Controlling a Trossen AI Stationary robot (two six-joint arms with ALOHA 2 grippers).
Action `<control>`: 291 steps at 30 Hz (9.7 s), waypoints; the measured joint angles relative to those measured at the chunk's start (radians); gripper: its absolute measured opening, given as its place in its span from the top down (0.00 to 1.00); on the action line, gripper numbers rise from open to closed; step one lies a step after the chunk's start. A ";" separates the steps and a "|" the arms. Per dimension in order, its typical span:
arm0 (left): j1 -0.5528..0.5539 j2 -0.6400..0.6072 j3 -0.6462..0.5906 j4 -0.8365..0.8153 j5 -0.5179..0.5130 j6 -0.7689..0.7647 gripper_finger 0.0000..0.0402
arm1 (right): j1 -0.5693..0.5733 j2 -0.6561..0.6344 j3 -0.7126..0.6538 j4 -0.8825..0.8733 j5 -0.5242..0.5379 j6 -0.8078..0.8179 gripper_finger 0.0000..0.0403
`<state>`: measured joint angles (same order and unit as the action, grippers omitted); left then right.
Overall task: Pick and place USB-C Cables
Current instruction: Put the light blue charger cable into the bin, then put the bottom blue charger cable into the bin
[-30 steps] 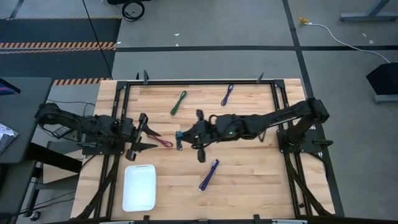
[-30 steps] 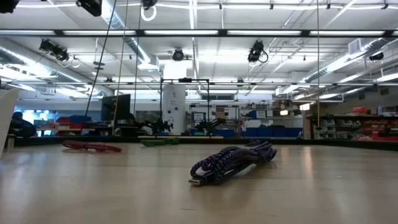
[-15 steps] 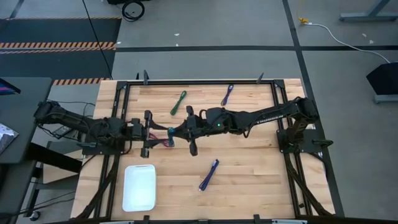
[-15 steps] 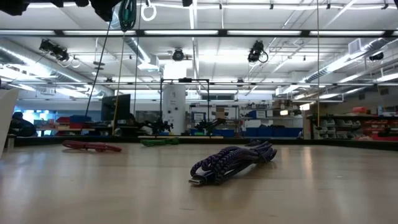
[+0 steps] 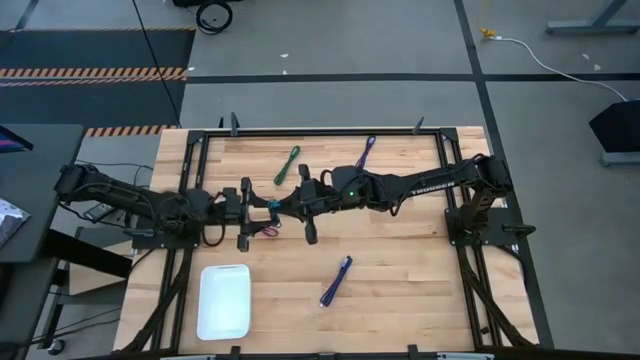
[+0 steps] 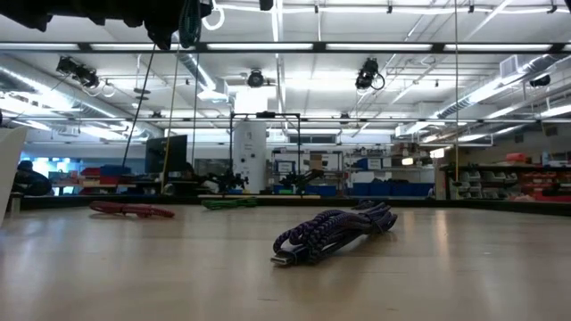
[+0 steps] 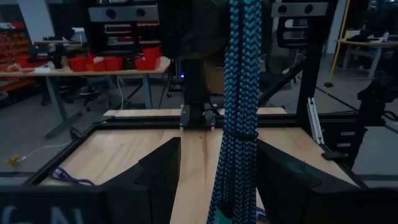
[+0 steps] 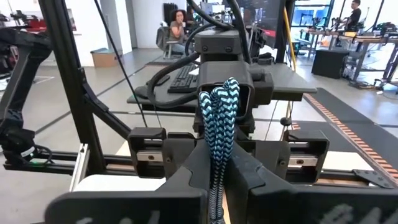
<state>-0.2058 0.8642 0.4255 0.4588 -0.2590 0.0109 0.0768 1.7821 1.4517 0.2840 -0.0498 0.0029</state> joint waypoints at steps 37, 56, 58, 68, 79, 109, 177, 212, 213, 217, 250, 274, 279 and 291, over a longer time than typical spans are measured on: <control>-0.057 -0.133 0.399 -1.208 0.042 -0.813 0.93 | 0.018 -0.045 0.001 -0.799 0.006 0.026 0.47; -0.519 0.122 0.417 -1.174 0.066 -1.779 0.92 | -0.020 -0.045 -0.070 -0.975 0.210 0.030 0.47; -0.581 0.146 0.417 -1.147 -0.008 -1.841 0.93 | -0.021 -0.045 -0.090 -0.960 0.208 0.031 0.47; -0.790 0.275 0.417 -1.137 -0.158 -2.108 0.92 | -0.019 -0.045 -0.119 -0.952 0.184 0.074 0.47; -0.827 0.360 0.417 -1.115 -0.165 -2.229 0.92 | -0.009 -0.045 -0.119 -0.954 0.179 0.109 0.47; -0.872 0.479 0.417 -1.163 -0.040 -2.173 0.81 | 0.065 -0.045 -0.119 -0.997 0.179 0.141 0.47; -0.279 0.272 0.517 -1.158 -0.246 -0.482 0.64 | 0.232 0.245 -0.117 -0.896 0.011 -0.239 0.55; -0.386 0.281 0.516 -0.977 -0.301 -0.549 0.64 | 0.355 0.233 0.405 -1.112 0.548 -0.165 0.93; -0.383 0.281 0.516 -0.960 -0.298 -0.537 0.64 | 0.354 0.233 0.414 -1.141 0.551 -0.146 0.93; -0.373 0.281 0.516 -0.903 -0.211 -0.474 0.64 | 0.319 0.234 0.419 -1.230 0.522 -0.076 0.93; -0.380 0.282 0.516 -0.940 -0.226 -0.359 0.36 | 0.124 0.213 0.320 -1.175 0.225 0.055 0.94; -0.374 0.393 0.515 -1.039 -0.277 -0.408 0.36 | 0.125 0.213 0.287 -0.920 0.154 -0.022 0.92; -0.374 0.402 0.515 -1.038 -0.279 -0.425 0.39 | 0.124 0.212 0.287 -0.921 0.154 -0.021 0.91; -0.374 0.398 0.515 -0.997 -0.288 -0.439 0.56 | 0.124 0.211 0.287 -0.939 0.153 -0.007 0.93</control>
<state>-0.5800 1.2621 0.9409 -0.5383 -0.5468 -0.4282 0.2008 1.9934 1.7386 -0.6551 0.1028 -0.0040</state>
